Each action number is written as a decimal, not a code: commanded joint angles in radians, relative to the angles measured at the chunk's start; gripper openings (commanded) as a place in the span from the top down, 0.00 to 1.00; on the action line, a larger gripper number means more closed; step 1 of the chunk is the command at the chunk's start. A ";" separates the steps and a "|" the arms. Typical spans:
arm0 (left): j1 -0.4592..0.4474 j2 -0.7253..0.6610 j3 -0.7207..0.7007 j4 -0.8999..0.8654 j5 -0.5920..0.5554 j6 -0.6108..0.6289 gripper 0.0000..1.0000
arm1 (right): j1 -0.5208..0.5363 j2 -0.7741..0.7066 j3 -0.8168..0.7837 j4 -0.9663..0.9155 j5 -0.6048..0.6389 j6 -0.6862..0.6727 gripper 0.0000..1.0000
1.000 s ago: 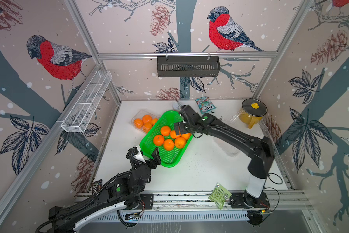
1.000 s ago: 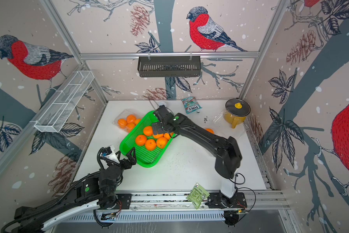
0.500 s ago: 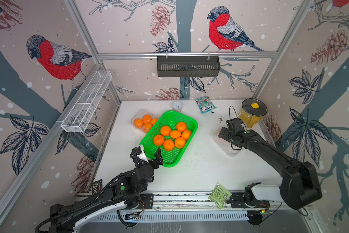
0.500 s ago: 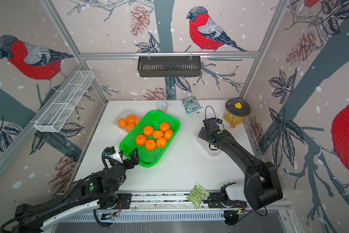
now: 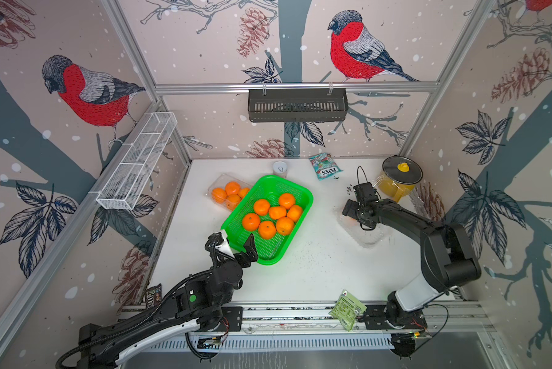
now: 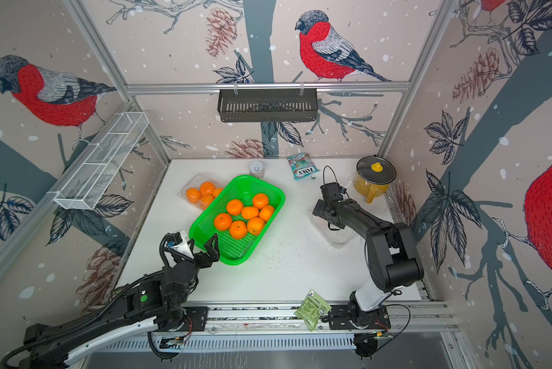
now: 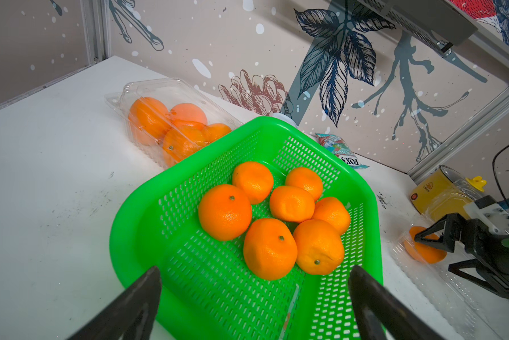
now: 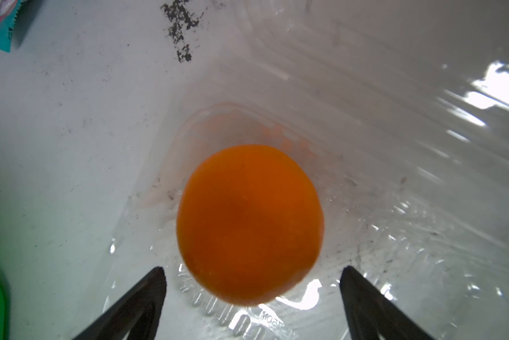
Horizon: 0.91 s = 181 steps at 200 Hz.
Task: Take oranges out of containers
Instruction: Pick up the orange from the packing box, then place the orange in the basket.
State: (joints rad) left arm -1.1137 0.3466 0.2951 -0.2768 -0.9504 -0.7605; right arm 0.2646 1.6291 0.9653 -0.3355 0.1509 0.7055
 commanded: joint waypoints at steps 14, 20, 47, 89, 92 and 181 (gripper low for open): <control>0.001 0.033 -0.001 0.035 -0.010 -0.009 0.03 | -0.015 0.041 0.018 0.028 0.006 -0.081 0.16; 0.002 0.042 -0.001 0.042 -0.007 -0.008 0.03 | -0.016 0.046 0.018 0.028 0.001 -0.091 0.19; 0.002 0.076 0.004 0.052 0.002 -0.008 0.03 | -0.017 0.011 0.014 0.009 -0.008 -0.126 0.35; 0.002 0.080 0.004 0.074 0.009 -0.003 0.03 | 0.038 -0.171 0.053 -0.053 -0.008 -0.219 0.47; 0.002 0.081 0.004 0.079 0.010 -0.001 0.03 | 0.055 -0.185 0.058 -0.054 -0.013 -0.232 0.47; 0.002 0.063 0.141 -0.161 -0.122 -0.115 0.03 | 0.577 0.052 0.396 -0.072 -0.364 -0.224 0.43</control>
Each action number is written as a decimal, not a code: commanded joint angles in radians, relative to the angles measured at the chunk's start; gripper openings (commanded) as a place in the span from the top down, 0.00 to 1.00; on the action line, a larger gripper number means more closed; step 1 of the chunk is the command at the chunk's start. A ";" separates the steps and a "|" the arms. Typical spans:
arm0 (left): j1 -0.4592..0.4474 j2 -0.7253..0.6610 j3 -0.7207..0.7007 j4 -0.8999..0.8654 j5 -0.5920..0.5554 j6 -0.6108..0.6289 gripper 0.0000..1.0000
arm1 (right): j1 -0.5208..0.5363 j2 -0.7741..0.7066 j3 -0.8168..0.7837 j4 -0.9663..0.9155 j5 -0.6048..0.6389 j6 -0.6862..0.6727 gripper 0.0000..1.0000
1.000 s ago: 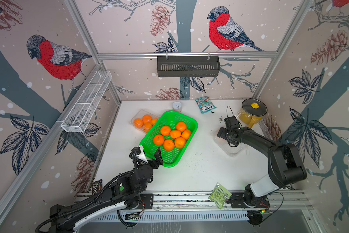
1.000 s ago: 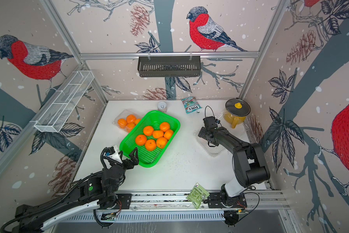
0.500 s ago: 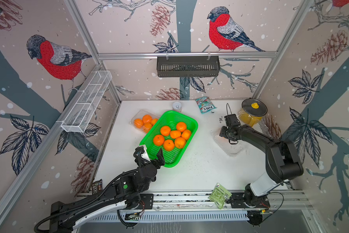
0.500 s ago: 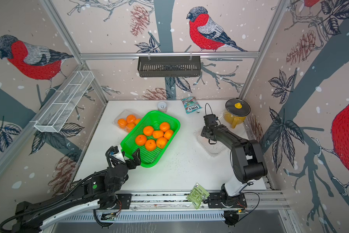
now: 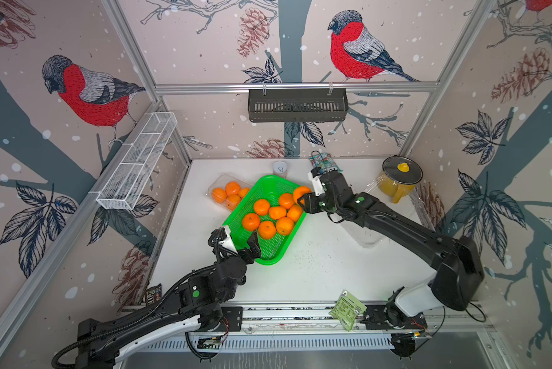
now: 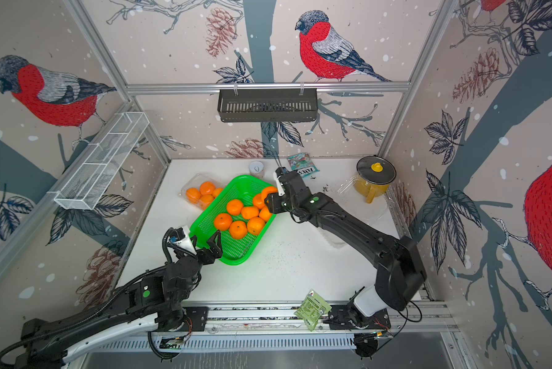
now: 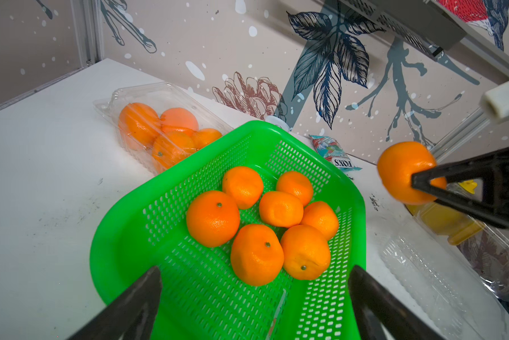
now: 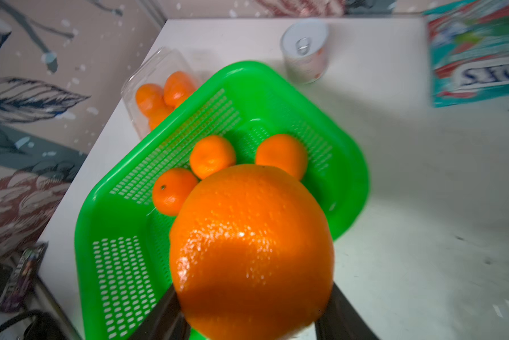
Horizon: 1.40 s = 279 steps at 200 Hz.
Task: Take oranges out of containers
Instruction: Place the orange in the basket.
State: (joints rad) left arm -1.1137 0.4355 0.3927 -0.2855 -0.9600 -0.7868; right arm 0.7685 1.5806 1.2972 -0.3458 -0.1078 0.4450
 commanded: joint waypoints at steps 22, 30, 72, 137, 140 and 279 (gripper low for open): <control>0.003 -0.073 0.072 -0.196 -0.162 -0.072 0.03 | 0.161 0.196 0.107 -0.081 -0.124 0.057 0.41; 0.003 -0.082 0.070 -0.175 -0.165 -0.040 0.03 | 0.183 0.223 0.121 -0.085 -0.128 0.063 0.41; 0.086 0.008 0.119 -0.157 -0.117 0.021 0.03 | 0.229 0.331 0.157 -0.142 -0.094 0.100 0.33; 0.561 0.179 0.180 0.027 0.476 0.246 0.03 | 0.250 0.308 0.189 -0.195 0.009 0.096 0.00; 0.573 0.189 0.185 0.034 0.498 0.247 0.03 | 0.250 0.303 0.190 -0.197 0.014 0.094 0.00; 1.000 0.653 0.387 -0.090 0.819 0.256 0.28 | 0.187 -0.415 -0.179 -0.123 0.443 0.147 0.00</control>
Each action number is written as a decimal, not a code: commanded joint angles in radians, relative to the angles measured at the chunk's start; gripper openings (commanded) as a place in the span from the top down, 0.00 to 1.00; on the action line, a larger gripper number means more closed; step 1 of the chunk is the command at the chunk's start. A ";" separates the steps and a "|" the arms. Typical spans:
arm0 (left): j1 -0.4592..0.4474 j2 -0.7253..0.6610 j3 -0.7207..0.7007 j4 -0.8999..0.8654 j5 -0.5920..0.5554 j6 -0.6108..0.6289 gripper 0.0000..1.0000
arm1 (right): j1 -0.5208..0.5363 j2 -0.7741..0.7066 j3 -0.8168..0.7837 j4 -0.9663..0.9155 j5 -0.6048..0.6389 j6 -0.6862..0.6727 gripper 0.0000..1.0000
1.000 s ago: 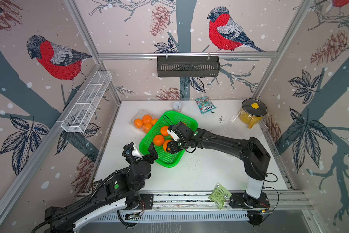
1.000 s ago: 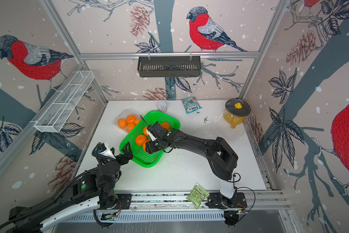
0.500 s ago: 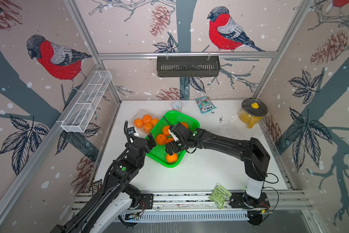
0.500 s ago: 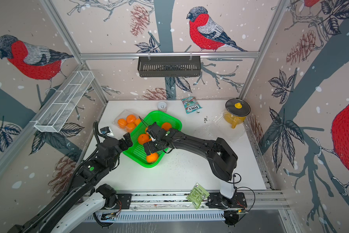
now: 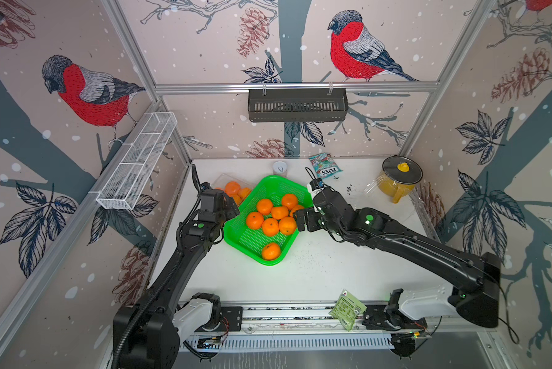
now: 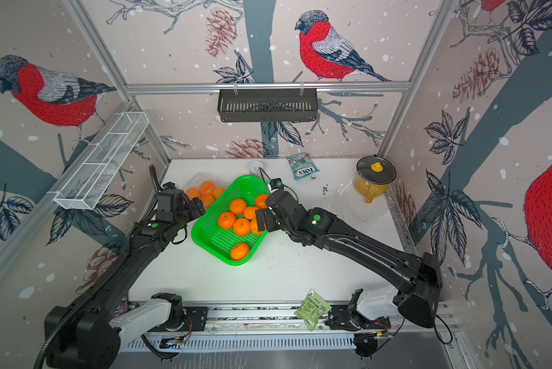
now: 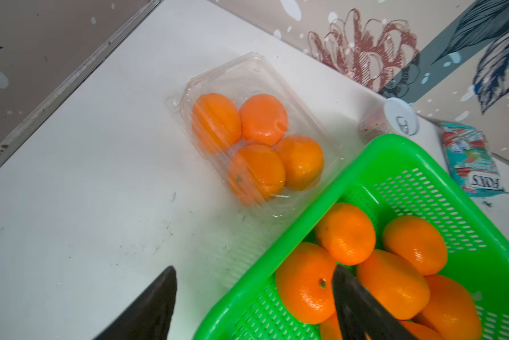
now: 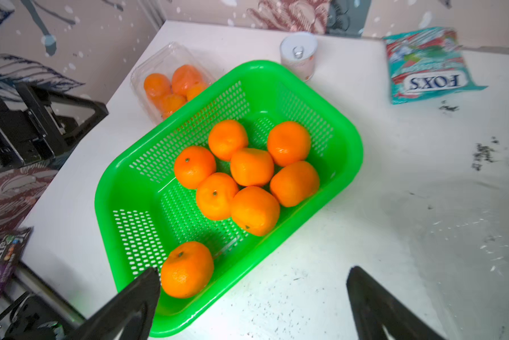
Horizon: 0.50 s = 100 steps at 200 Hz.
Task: Take oranges out of containers
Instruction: Place the orange in the basket, then adjust the basket at the center of the board.
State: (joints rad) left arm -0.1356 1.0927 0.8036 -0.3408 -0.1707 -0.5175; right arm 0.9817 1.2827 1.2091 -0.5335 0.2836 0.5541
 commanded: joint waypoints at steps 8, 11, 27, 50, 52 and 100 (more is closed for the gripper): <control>0.028 -0.011 -0.036 -0.050 -0.006 -0.037 0.31 | -0.045 -0.159 -0.121 0.074 0.038 0.046 0.00; 0.028 -0.014 -0.041 -0.056 -0.024 -0.045 0.31 | -0.051 -0.172 -0.132 0.077 0.034 0.049 0.00; 0.036 -0.022 -0.059 -0.089 -0.104 -0.078 0.34 | -0.077 -0.233 -0.173 0.085 0.007 0.055 0.00; 0.039 0.015 -0.078 -0.077 -0.128 -0.104 0.41 | -0.098 -0.286 -0.194 0.067 -0.003 0.050 0.00; 0.040 0.022 -0.079 -0.077 -0.130 -0.105 0.41 | -0.100 -0.289 -0.194 0.066 -0.003 0.050 0.00; 0.042 0.172 -0.115 0.002 0.025 -0.132 0.49 | -0.123 -0.392 -0.233 0.029 0.023 0.068 0.00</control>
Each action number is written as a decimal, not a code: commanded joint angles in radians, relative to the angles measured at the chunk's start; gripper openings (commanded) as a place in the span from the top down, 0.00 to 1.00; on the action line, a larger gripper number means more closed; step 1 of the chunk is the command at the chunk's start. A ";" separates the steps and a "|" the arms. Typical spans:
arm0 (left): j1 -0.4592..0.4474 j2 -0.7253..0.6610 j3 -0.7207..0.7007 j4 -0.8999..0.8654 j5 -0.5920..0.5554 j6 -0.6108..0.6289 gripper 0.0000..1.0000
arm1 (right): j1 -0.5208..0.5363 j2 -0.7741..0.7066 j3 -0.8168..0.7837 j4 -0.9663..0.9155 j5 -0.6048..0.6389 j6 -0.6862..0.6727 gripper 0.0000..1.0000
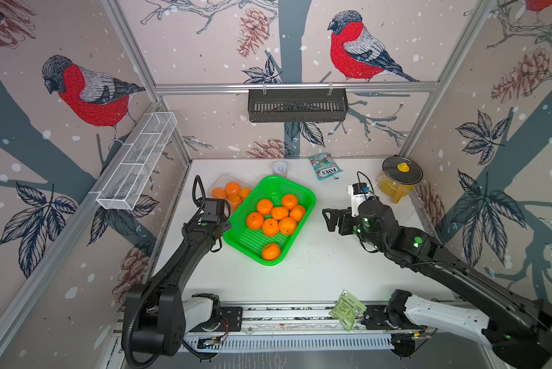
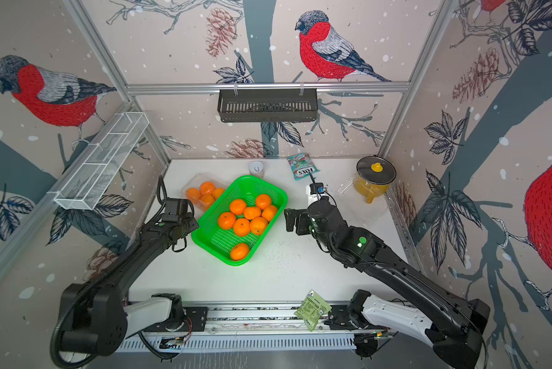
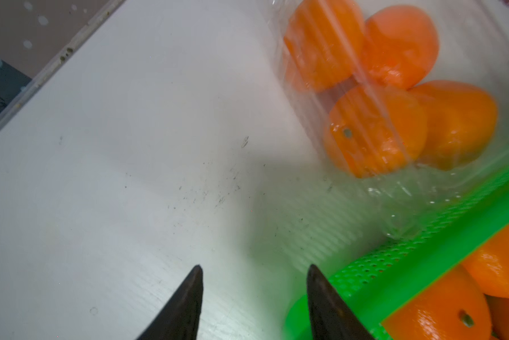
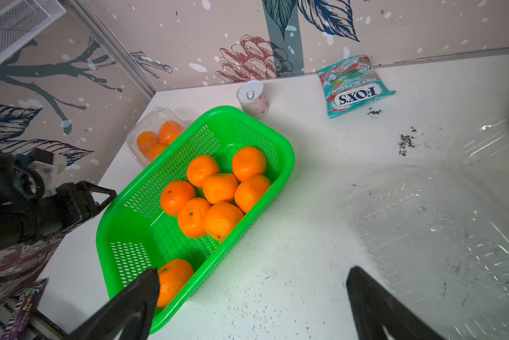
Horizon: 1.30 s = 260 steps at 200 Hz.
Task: Take oranges out of containers
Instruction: Adjust the basket at the center of the board.
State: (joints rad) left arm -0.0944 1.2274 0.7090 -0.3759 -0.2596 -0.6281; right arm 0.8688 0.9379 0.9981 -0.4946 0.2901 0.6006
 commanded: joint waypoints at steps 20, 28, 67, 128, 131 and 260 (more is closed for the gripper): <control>-0.006 0.048 -0.037 0.077 0.296 -0.022 0.56 | -0.026 -0.098 -0.041 -0.029 0.017 0.032 0.00; -0.012 0.032 -0.065 0.112 0.365 -0.026 0.58 | -0.031 -0.113 -0.042 -0.041 0.020 0.034 0.00; -0.143 -0.059 -0.143 0.208 0.492 -0.073 0.61 | -0.045 -0.161 -0.042 -0.077 0.050 0.032 0.00; -0.386 -0.079 -0.162 0.367 0.407 -0.264 0.61 | -0.054 -0.169 -0.019 -0.105 0.059 0.043 0.01; -0.392 -0.079 -0.162 0.374 0.403 -0.270 0.61 | -0.055 -0.167 -0.017 -0.108 0.061 0.046 0.00; 0.009 0.293 0.677 0.017 0.239 0.134 0.18 | -0.112 -0.008 -0.012 0.114 -0.054 -0.180 0.01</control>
State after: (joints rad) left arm -0.1894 1.4403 1.2785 -0.2852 0.0360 -0.5941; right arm 0.7811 0.9119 1.0157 -0.4740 0.2878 0.4877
